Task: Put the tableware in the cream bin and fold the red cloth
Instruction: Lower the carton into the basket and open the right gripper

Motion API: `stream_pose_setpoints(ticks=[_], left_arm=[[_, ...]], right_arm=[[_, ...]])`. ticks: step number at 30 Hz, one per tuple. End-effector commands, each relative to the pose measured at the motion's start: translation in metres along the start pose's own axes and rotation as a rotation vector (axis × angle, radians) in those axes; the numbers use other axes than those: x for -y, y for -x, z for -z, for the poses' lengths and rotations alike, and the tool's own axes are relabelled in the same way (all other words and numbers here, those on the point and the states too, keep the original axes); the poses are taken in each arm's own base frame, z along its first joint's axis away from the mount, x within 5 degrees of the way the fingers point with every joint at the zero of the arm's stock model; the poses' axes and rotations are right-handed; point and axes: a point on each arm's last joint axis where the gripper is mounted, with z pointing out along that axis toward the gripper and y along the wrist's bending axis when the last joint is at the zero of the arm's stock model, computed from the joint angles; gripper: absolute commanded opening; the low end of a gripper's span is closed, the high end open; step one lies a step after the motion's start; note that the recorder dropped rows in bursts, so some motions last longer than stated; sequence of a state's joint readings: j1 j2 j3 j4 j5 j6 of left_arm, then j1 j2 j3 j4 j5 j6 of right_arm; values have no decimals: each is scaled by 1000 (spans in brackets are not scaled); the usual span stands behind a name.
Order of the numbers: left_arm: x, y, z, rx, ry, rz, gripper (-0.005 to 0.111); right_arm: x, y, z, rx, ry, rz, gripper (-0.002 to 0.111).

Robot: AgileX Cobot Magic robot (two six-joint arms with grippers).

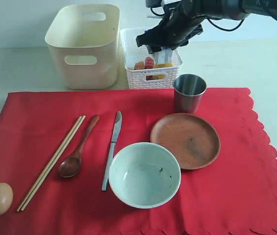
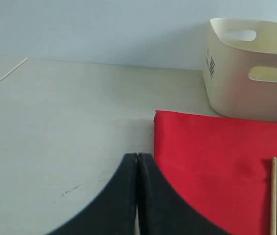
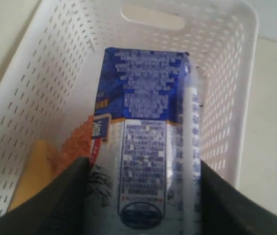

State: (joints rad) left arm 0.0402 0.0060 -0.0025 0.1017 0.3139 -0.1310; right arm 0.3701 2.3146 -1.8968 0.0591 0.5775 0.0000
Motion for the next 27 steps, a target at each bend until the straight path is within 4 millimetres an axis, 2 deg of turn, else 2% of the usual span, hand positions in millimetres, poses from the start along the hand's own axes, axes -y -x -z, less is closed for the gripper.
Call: stream_pose_setpoints(ticks=[1, 3, 5, 10, 14, 20, 27], left_arm=[[0, 0, 0, 5, 0, 2, 0], [0, 0, 0, 5, 0, 2, 0], [0, 0, 0, 5, 0, 2, 0], [0, 0, 0, 5, 0, 2, 0], [0, 0, 0, 5, 0, 2, 0], [0, 0, 0, 5, 0, 2, 0], [0, 0, 0, 5, 0, 2, 0]], right_arm=[[0, 2, -6, 46, 35, -63, 0], [-1, -1, -11, 37, 45, -81, 1], [-1, -3, -13, 28, 48, -88, 8], [-1, -2, -12, 31, 49, -87, 39], [-2, 6, 1, 58, 51, -86, 55], [-3, 17, 20, 92, 56, -83, 68], [-6, 29, 56, 90, 67, -84, 71]])
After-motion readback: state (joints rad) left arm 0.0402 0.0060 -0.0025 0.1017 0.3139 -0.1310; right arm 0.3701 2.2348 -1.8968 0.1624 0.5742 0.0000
